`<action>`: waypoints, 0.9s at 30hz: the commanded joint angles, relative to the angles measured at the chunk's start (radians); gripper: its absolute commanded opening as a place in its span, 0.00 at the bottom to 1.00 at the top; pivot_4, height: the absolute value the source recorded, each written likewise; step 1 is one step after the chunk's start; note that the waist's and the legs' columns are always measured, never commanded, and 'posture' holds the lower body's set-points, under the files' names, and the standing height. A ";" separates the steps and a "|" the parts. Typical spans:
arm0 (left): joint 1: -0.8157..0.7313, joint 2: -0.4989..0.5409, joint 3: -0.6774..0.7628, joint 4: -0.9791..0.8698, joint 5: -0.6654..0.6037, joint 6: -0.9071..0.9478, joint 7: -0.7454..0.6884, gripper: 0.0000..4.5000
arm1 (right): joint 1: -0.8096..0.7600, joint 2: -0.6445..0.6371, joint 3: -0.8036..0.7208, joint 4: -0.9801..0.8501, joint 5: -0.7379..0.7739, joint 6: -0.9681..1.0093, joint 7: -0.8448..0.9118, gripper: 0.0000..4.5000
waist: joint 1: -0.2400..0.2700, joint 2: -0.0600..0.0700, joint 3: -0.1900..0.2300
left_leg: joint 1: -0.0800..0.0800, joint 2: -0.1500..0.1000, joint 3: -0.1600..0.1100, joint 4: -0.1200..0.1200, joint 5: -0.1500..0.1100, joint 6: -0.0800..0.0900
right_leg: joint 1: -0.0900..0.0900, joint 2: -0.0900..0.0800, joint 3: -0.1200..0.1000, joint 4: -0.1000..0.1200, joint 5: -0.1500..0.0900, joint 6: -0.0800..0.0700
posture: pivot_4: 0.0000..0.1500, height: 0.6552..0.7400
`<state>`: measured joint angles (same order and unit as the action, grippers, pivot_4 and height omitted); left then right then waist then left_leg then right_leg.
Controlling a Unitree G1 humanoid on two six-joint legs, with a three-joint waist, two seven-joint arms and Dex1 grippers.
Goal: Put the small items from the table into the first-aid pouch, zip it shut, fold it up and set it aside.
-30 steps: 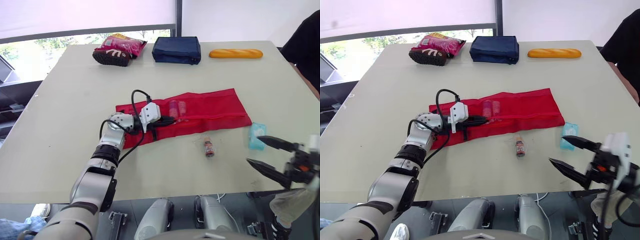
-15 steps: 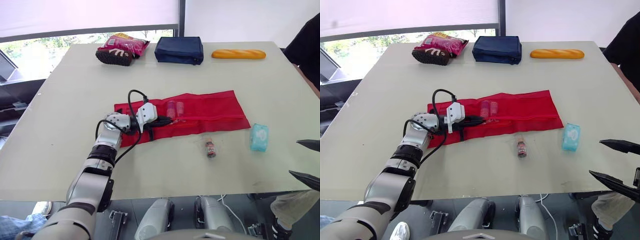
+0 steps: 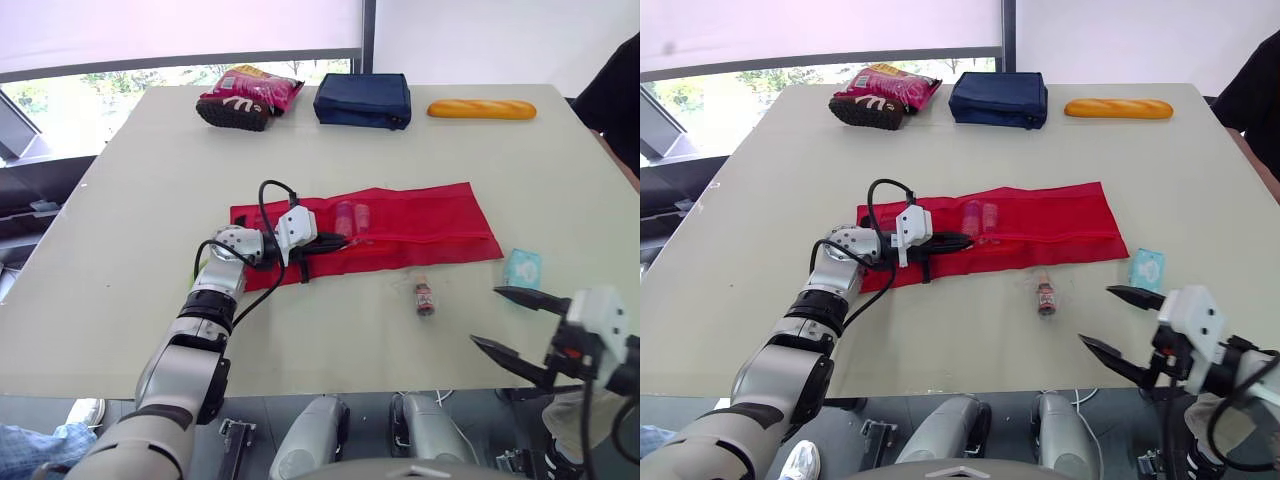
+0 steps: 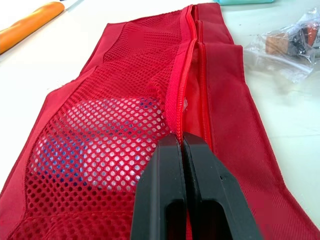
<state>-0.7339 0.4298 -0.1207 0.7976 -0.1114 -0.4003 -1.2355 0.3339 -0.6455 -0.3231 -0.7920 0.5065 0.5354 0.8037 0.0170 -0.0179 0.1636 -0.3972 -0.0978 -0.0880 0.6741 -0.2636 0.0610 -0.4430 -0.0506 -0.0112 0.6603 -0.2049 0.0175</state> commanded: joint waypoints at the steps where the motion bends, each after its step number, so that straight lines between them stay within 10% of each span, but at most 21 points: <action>1: -0.009 -0.002 0.011 -0.022 -0.005 -0.010 0.008 0.00 | -0.071 0.033 0.152 -0.043 -0.080 0.107 -0.183 0.98 | 0.000 0.000 0.000 | 0.000 0.000 0.000 0.000 0.000 0.000 | 0.000 0.000 0.000 0.000 0.000 0.000 | 1.00 0.99; 17: -0.027 -0.027 0.006 -0.020 -0.002 -0.005 0.017 0.00 | -0.255 0.197 0.475 0.044 -0.219 0.374 -0.522 0.98 | -0.002 0.000 0.000 | 0.000 -0.001 0.000 0.000 0.000 0.000 | -0.001 0.000 0.000 0.001 0.000 0.000 | 1.00 0.99; 24: -0.029 -0.026 0.006 -0.018 -0.001 -0.005 0.013 0.00 | -0.245 0.205 0.456 0.048 -0.239 0.342 -0.532 0.22 | -0.003 0.000 0.000 | 0.000 -0.001 0.000 0.000 0.000 0.000 | -0.001 0.000 0.000 0.001 0.000 0.000 | 1.00 0.99; 27: -0.029 -0.025 0.006 -0.018 -0.002 -0.006 0.009 0.00 | -0.227 0.193 0.430 0.028 -0.227 0.335 -0.515 0.19 | -0.003 0.000 0.000 | 0.000 -0.001 0.000 0.000 0.000 0.000 | -0.001 0.000 0.000 0.001 0.000 0.000 | 1.00 0.99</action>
<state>-0.7410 0.4037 -0.1229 0.7956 -0.1083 -0.3997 -1.2248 0.1042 -0.4462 0.1373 -0.7275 0.2763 0.8898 0.2803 0.0144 -0.0176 0.1632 -0.3973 -0.0989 -0.0884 0.6744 -0.2634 0.0610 -0.4437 -0.0502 -0.0114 0.6613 -0.2048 0.0174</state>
